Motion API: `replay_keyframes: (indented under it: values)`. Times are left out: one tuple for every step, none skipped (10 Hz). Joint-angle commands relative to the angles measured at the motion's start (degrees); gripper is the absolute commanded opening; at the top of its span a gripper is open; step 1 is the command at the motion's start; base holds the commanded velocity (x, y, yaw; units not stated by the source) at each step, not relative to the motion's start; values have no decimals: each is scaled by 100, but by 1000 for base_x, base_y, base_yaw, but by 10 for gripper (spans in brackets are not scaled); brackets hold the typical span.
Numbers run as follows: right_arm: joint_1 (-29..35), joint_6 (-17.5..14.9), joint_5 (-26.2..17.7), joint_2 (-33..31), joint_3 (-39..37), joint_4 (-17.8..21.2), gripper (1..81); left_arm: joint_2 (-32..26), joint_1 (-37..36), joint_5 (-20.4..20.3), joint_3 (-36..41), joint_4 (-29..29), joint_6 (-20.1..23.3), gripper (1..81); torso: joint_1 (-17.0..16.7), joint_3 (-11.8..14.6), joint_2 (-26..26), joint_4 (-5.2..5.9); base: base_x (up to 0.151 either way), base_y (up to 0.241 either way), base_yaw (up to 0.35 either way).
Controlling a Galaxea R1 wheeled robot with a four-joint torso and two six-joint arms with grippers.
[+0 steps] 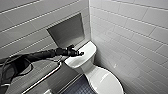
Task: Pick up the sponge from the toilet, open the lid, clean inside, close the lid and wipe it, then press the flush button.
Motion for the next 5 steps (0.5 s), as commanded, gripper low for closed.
replay_keyframes:
  values:
    - [-119, 6, -423, -95, 137, -19, 10, -1400, 414, 182, 1524, 151, 76, 10, 0, 0, 0, 0, 0, 0, 0]
    - [-101, 15, -405, -139, 129, -19, 10, -1611, 765, 182, 1753, 291, 85, 10, 0, 0, 0, 0, 0, 0, 0]
    - [-74, 15, -405, -157, 120, -19, 10, -1805, 1109, 173, 1929, 388, 85, 10, 0, 0, 0, 0, 0, 0, 0]
    - [-48, 15, -405, -192, 93, -19, 10, -2006, 1531, 173, 2077, 553, 94, 10, 0, 0, 0, 0, 0, 0, 0]
    - [-30, 23, -396, -210, 67, -19, 10, -2121, 2030, 146, 2131, 713, 94, 10, 0, 0, 0, 0, 0, 0, 0]
